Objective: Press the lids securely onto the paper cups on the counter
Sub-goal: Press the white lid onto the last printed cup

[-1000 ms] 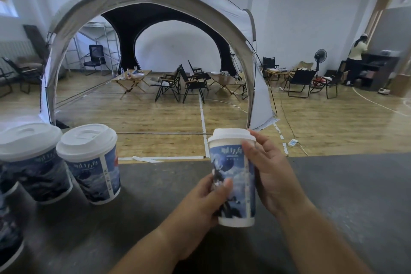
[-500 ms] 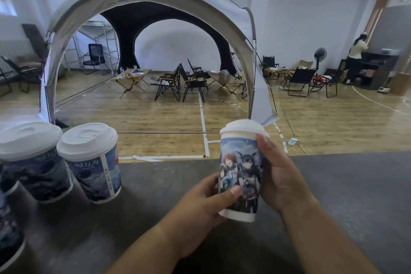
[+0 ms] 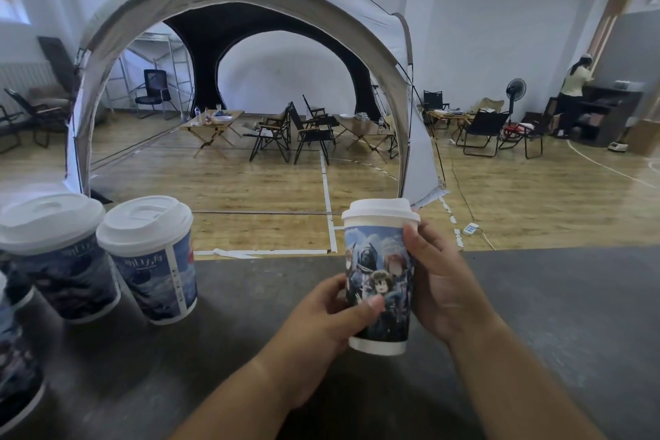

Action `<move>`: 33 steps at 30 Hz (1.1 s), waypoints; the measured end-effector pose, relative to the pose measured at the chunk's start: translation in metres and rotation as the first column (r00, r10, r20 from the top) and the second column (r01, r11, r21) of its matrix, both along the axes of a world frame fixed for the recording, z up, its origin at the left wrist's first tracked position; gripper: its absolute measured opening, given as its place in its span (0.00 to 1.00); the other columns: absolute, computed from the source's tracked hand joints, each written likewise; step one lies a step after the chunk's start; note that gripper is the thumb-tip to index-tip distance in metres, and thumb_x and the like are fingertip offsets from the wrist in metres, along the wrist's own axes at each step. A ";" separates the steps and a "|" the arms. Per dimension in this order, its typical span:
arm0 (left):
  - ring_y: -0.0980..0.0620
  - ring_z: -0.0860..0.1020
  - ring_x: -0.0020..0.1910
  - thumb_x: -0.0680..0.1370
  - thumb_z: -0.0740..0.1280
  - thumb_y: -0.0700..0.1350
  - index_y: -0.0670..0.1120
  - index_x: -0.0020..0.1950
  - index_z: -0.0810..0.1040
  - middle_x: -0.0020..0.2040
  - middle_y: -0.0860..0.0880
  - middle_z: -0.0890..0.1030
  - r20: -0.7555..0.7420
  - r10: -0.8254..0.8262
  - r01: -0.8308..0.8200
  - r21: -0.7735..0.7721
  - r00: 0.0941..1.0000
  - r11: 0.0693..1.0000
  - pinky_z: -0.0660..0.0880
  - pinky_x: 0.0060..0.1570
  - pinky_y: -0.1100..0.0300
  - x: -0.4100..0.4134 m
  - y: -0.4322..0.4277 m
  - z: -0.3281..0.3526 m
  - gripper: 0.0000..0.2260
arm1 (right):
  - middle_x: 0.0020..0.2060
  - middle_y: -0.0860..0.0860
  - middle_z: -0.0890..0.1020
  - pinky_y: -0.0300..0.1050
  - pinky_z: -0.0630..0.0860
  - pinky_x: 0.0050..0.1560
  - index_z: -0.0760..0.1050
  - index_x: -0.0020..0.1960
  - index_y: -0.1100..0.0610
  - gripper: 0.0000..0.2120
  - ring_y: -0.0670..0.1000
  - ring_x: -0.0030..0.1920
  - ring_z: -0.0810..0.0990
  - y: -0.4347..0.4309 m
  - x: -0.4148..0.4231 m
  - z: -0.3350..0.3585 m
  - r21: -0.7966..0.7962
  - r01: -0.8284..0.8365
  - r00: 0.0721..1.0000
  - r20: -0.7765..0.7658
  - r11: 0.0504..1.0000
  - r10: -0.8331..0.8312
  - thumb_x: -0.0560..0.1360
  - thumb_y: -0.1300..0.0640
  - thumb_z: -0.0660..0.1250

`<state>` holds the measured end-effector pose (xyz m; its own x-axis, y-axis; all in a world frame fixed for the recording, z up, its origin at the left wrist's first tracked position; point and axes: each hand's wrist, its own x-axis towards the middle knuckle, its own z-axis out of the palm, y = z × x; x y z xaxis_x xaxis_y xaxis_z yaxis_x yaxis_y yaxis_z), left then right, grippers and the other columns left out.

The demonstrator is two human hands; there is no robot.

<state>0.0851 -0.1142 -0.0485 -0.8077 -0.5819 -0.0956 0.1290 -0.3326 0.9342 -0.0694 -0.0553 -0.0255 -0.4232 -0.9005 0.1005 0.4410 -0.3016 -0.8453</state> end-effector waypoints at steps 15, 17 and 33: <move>0.47 0.83 0.54 0.66 0.72 0.40 0.47 0.63 0.75 0.54 0.45 0.85 -0.029 0.035 -0.036 -0.040 0.999 0.999 0.79 0.56 0.52 -0.001 0.002 0.001 0.25 | 0.60 0.65 0.80 0.62 0.80 0.56 0.70 0.70 0.60 0.48 0.65 0.57 0.81 -0.002 -0.003 -0.005 0.001 -0.073 0.997 -0.022 0.997 0.073 0.58 0.44 0.83; 0.51 0.82 0.54 0.63 0.78 0.47 0.57 0.61 0.72 0.56 0.49 0.83 0.069 0.138 -0.121 -0.206 0.988 0.971 0.79 0.54 0.55 0.000 0.000 -0.001 0.29 | 0.63 0.62 0.79 0.65 0.77 0.61 0.65 0.74 0.52 0.47 0.63 0.60 0.81 -0.002 0.001 -0.005 0.032 -0.002 0.991 -0.136 0.999 0.006 0.61 0.46 0.82; 0.56 0.83 0.52 0.69 0.77 0.50 0.57 0.67 0.68 0.54 0.53 0.83 0.107 0.210 -0.160 -0.354 0.972 0.921 0.79 0.49 0.61 0.000 -0.001 -0.005 0.29 | 0.58 0.60 0.82 0.55 0.82 0.51 0.69 0.70 0.55 0.41 0.59 0.53 0.85 -0.005 0.002 -0.006 0.043 0.151 0.975 -0.170 0.988 -0.142 0.59 0.51 0.78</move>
<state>0.0848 -0.1155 -0.0537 -0.6756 -0.7366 0.0311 0.0170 0.0266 0.9995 -0.0673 -0.0606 -0.0317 -0.5324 -0.8361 0.1320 0.2481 -0.3032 -0.9200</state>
